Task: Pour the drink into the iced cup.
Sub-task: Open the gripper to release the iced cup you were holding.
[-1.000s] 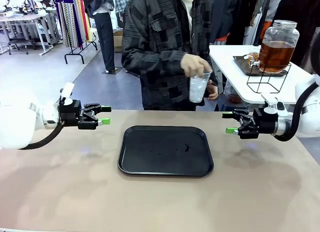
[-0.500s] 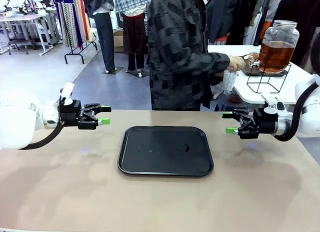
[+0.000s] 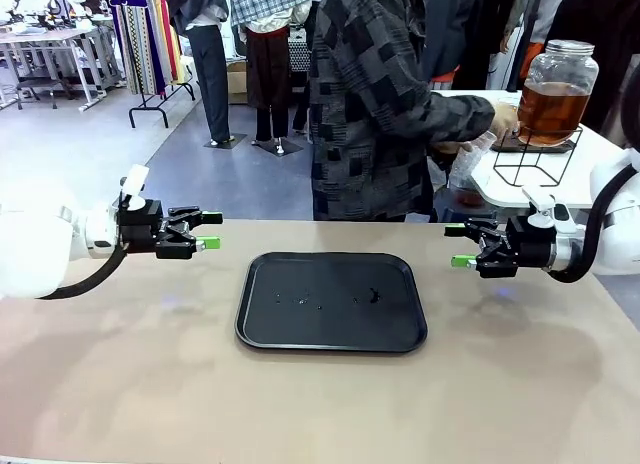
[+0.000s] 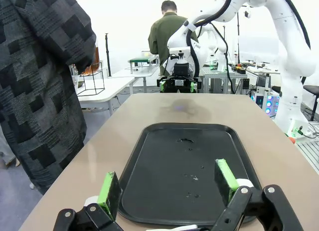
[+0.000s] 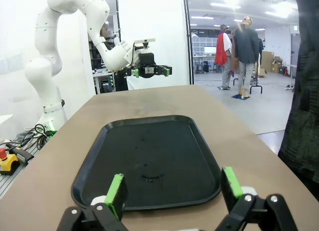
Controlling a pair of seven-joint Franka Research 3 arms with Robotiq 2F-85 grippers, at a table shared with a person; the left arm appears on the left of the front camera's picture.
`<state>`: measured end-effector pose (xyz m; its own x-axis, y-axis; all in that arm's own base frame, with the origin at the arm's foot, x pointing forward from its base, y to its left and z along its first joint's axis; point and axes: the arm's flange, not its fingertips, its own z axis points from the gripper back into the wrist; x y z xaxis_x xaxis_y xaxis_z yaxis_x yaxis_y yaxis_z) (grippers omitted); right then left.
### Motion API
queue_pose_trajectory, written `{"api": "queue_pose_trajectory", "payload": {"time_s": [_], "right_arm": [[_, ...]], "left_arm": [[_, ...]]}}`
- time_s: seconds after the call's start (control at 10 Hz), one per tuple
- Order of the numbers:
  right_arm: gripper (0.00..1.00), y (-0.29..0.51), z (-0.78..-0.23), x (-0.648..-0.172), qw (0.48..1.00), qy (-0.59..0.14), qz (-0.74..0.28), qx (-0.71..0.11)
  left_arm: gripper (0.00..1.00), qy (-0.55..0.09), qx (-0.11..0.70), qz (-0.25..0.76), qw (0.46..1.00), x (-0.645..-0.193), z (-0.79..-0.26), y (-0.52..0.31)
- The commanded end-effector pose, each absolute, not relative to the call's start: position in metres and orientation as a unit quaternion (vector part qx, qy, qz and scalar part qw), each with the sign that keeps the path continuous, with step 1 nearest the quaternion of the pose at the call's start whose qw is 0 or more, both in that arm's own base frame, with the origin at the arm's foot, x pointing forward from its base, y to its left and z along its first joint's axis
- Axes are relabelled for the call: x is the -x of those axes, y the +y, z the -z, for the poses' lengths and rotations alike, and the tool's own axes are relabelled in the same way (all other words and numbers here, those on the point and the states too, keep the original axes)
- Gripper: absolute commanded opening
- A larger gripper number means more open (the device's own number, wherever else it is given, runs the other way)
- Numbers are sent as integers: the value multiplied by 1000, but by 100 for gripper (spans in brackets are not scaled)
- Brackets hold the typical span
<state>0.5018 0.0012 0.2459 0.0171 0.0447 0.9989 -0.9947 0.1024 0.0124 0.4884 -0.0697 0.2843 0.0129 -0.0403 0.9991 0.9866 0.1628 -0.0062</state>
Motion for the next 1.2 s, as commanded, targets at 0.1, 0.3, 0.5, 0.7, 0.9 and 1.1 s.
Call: {"api": "queue_pose_trajectory", "payload": {"time_s": [0.1,0.3,0.5,0.7,0.9,1.1], "right_arm": [[100,4,-249,-503,542,-508,-482,-464],[100,4,-249,-503,542,-508,-482,-464],[100,4,-249,-503,542,-508,-482,-464],[100,4,-249,-503,542,-508,-482,-464],[100,4,-249,-503,542,-508,-482,-464],[100,4,-249,-503,542,-508,-482,-464]], "left_arm": [[100,-524,449,465,554,-489,-287,-71],[100,-524,449,465,554,-489,-287,-71],[100,-524,449,465,554,-489,-287,-71],[100,-524,449,465,554,-489,-287,-71],[100,-524,449,465,554,-489,-287,-71],[100,-524,449,465,554,-489,-287,-71]]}}
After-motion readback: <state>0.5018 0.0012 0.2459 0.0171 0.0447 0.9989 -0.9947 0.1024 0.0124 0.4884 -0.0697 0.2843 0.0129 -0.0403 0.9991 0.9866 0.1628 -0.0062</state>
